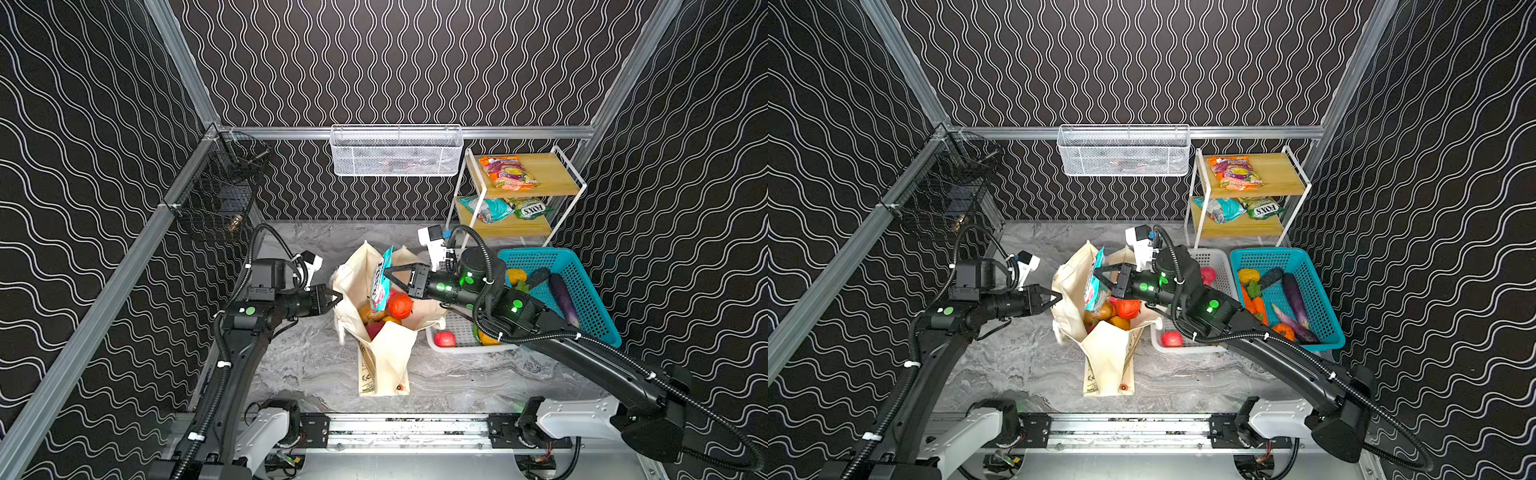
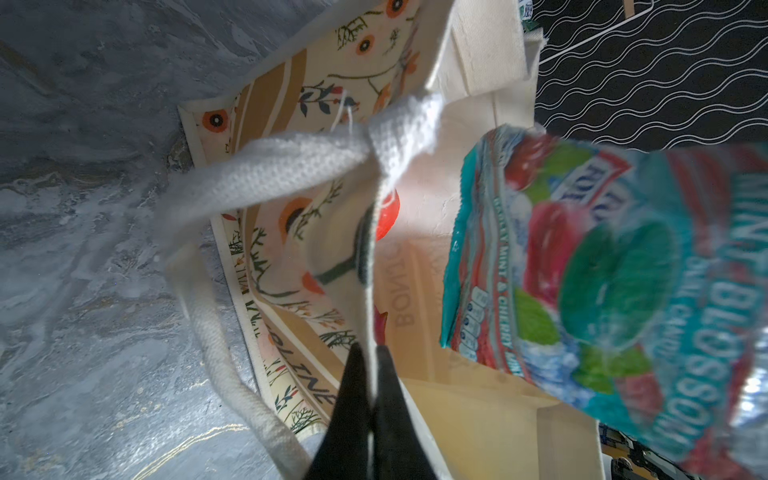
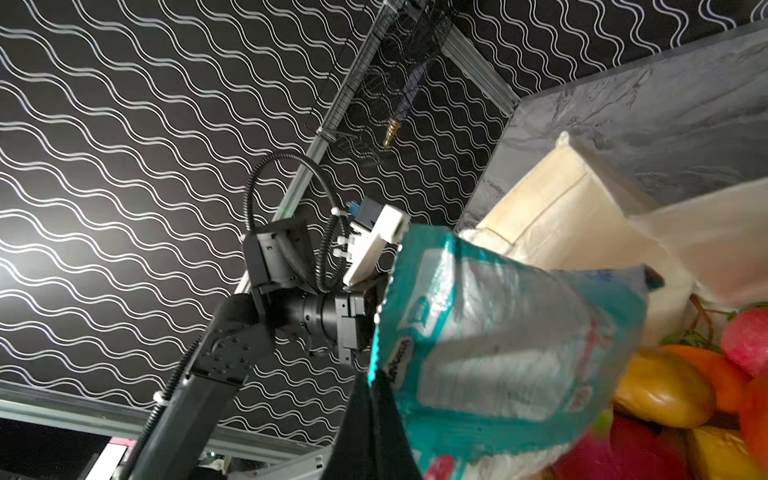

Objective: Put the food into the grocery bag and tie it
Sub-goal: 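Carry the teal FOXS bag with the right gripper over the tote bag, then lower the teal FOXS bag into the tote and open the right gripper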

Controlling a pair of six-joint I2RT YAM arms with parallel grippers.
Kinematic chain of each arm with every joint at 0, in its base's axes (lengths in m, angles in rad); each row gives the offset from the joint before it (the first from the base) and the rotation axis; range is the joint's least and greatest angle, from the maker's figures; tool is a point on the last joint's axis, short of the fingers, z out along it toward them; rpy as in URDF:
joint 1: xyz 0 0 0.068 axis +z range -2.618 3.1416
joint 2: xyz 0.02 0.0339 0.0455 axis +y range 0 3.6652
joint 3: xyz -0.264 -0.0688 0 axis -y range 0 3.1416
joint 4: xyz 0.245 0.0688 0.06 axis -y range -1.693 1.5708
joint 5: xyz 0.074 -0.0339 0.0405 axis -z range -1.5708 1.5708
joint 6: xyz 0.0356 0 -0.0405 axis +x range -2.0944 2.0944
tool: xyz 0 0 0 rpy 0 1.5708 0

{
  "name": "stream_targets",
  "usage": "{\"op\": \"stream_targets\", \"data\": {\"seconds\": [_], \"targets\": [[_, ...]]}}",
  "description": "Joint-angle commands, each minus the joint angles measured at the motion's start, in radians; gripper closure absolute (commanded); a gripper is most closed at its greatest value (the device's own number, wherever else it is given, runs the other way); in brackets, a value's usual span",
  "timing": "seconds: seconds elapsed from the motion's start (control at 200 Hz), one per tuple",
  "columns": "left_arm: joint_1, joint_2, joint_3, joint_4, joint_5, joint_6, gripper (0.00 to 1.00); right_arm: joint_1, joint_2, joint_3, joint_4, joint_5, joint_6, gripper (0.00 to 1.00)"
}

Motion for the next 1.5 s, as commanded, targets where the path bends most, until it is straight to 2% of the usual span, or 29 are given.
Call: {"op": "stream_targets", "data": {"seconds": [0.0,0.36,0.966,1.286,1.492], "targets": [[0.000,0.003,0.011,-0.012,0.012,0.012,1.00,0.011,0.012,-0.017,0.031,0.000,-0.013,1.00],[0.001,0.004,0.017,-0.009,0.040,0.012,1.00,0.020,0.086,-0.057,-0.008,-0.014,-0.041,1.00],[0.001,-0.038,-0.018,-0.007,0.051,0.015,1.00,0.020,0.271,0.040,-0.159,-0.021,-0.092,1.00],[0.001,-0.042,-0.010,-0.014,0.049,0.026,1.00,0.020,0.344,0.106,-0.313,0.088,-0.130,1.00],[0.001,-0.042,0.006,-0.032,0.039,0.040,1.00,0.020,0.360,0.136,-0.430,0.248,-0.149,1.00]]}}
